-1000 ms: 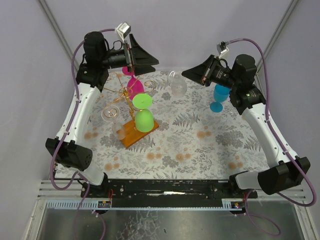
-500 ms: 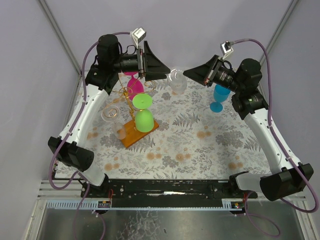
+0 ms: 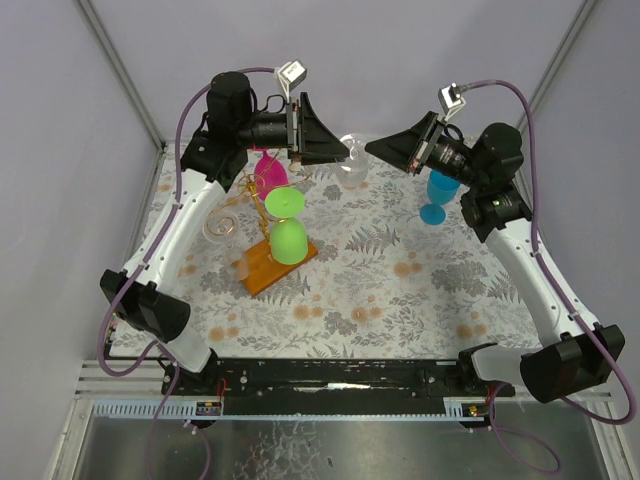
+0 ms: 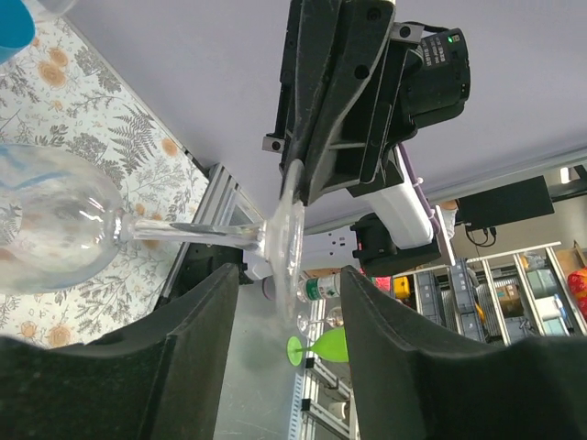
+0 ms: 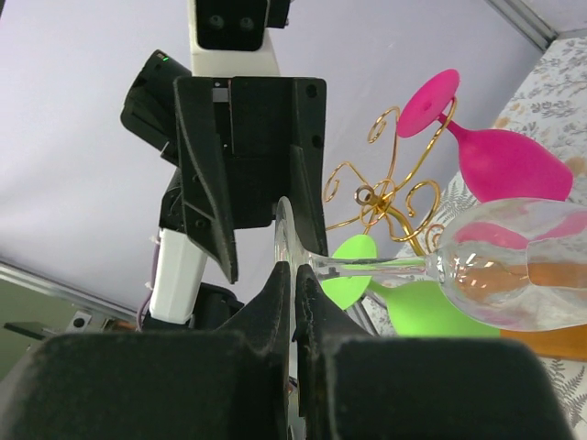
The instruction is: Take the wine glass off the wine glass rack
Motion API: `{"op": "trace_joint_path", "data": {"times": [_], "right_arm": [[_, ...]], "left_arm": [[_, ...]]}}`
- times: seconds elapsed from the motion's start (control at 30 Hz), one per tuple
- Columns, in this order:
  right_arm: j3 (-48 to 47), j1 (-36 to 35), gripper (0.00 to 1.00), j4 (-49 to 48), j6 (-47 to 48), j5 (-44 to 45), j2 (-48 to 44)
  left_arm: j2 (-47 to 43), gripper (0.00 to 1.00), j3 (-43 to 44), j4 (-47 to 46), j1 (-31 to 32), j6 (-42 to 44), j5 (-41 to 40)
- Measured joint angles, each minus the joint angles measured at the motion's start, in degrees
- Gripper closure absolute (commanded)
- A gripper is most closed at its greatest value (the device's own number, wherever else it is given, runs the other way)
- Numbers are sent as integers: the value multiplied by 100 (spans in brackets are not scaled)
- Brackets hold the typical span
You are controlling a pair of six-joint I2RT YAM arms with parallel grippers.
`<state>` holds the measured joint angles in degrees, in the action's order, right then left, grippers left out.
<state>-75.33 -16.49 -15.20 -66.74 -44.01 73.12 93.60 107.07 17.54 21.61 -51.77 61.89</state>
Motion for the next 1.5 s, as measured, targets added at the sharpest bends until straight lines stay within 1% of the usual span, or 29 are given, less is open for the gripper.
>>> {"op": "trace_joint_path", "data": {"times": [0.1, 0.13, 0.27, 0.37, 0.4, 0.43, 0.47, 0.5, 0.53, 0.57, 0.63, 0.73, 0.83, 0.87, 1.0, 1.17, 1.23, 1.37, 1.5], "right_arm": [[42, 0, 100, -199, -120, -85, 0], [42, 0, 100, -247, -140, -122, 0], [42, 2, 100, -409, -199, -225, 0], [63, 13, 100, -498, -249, -264, 0], [63, 17, 96, -531, -245, -267, -2], [63, 20, 87, -518, -227, -280, -7], [63, 28, 76, -461, -192, -286, -9], [59, 28, 64, -378, -127, -280, -9], [39, 28, 49, -251, 0, -249, -26], [17, 28, 39, -42, 177, -208, -66], [-15, 26, 20, 505, 557, -59, -203], [-94, 26, 0, 1342, 1126, 378, -422], [-389, 26, 1, 2249, 1652, 1043, -595], [-470, 26, 1, 2385, 1735, 1132, -608], [-1200, 28, 1, 3399, 2140, 1727, -562], [-1408, 179, 1, 4074, 2164, 2201, -540], [-1429, 260, 1, 4297, 2098, 2280, -501], [-1668, 391, 1, 4717, 1943, 2358, -308], [-1770, 496, 1, 4881, 1755, 2297, -203]], "left_arm": [[33, 66, 15, -2, 20, 0, 0], [44, 71, 28, 0, 22, 0, -2], [94, 100, 125, -11, 31, -22, 2], [96, 100, 166, -11, 50, 0, -20], [107, 100, 166, -22, 52, -2, -22], [111, 100, 166, -24, 55, -7, -20], [116, 100, 168, -22, 55, -7, -22], [122, 100, 177, -13, 57, -2, -20], [144, 100, 190, 7, 57, -4, -20], [184, 100, 210, 13, 57, -2, -2], [304, 100, 337, 11, 59, 2, 44], [444, 100, 579, 2, 59, 90, 136], [503, 100, 791, -13, 59, 319, 238], [507, 100, 828, -11, 63, 417, 254], [533, 100, 931, -20, 94, 914, 450], [535, 100, 1016, 42, 177, 1624, 664], [533, 100, 1045, 160, 227, 2006, 675], [470, 100, 997, 592, 415, 3112, 538], [52, 100, 455, 977, 767, 4413, 94]]}}
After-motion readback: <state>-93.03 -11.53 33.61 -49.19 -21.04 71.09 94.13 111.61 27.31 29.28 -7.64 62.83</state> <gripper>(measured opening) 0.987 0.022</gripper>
